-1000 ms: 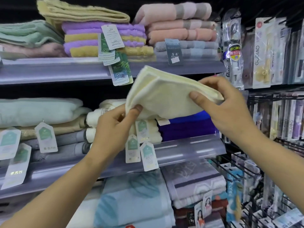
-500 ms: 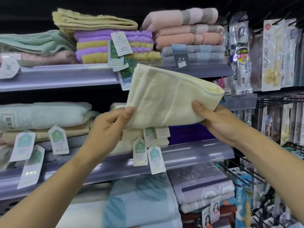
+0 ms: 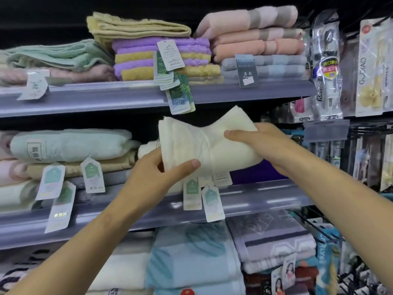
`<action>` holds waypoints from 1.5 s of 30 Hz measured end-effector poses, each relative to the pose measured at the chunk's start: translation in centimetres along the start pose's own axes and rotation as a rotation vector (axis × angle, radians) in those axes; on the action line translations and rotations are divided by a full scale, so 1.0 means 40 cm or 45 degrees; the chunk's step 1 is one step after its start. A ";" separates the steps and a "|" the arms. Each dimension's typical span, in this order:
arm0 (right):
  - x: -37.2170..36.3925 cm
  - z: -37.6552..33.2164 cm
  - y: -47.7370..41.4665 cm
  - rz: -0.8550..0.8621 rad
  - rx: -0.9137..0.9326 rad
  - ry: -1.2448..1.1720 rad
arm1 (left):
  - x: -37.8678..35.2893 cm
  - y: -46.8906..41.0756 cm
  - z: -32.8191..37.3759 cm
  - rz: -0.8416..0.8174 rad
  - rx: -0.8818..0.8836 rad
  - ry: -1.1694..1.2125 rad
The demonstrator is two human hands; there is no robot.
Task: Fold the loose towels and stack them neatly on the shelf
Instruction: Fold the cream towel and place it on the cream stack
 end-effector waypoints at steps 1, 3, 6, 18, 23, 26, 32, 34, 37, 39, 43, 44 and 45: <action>0.004 -0.006 -0.007 0.033 -0.008 -0.007 | -0.001 -0.002 0.002 0.017 0.021 0.027; 0.010 -0.010 -0.029 0.072 -0.032 -0.020 | 0.014 -0.012 -0.014 0.090 0.089 0.132; 0.012 -0.006 -0.066 0.107 -0.086 -0.041 | 0.050 -0.041 -0.044 0.210 0.219 0.204; -0.020 0.008 -0.161 -0.024 -0.310 -0.458 | 0.049 -0.096 0.013 0.055 0.123 0.080; -0.021 -0.025 -0.132 -0.094 -0.062 -0.491 | 0.109 -0.127 0.002 0.277 0.143 0.248; -0.006 -0.016 -0.105 -0.080 0.004 -0.273 | 0.147 -0.134 -0.012 0.416 0.191 0.278; 0.013 -0.014 -0.098 0.054 -0.011 -0.057 | 0.158 -0.147 -0.024 0.391 0.337 0.225; 0.020 -0.008 -0.099 0.095 -0.060 -0.107 | 0.145 -0.140 -0.026 0.295 0.362 0.168; 0.013 0.013 -0.096 0.051 -0.189 -0.172 | 0.129 -0.119 -0.038 0.201 0.425 0.163; -0.005 0.029 -0.083 -0.032 -0.297 -0.271 | 0.118 -0.111 -0.046 0.172 0.447 0.270; -0.043 0.037 -0.054 -0.178 -0.404 -0.500 | 0.128 -0.107 -0.040 0.224 0.398 0.461; -0.047 0.038 -0.053 -0.177 -0.393 -0.555 | 0.133 -0.108 -0.035 0.256 0.360 0.490; -0.051 0.035 -0.053 -0.165 -0.365 -0.619 | 0.138 -0.108 -0.029 0.284 0.315 0.500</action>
Point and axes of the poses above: each hand's wrist, its own y-axis away from the middle knuckle, its own x-axis out of the back of the hand, z = x × y, the point moved 10 cm from there along -y, towards the middle knuckle, and after that the axes turned 8 degrees about -z, right-handed, at the moved point
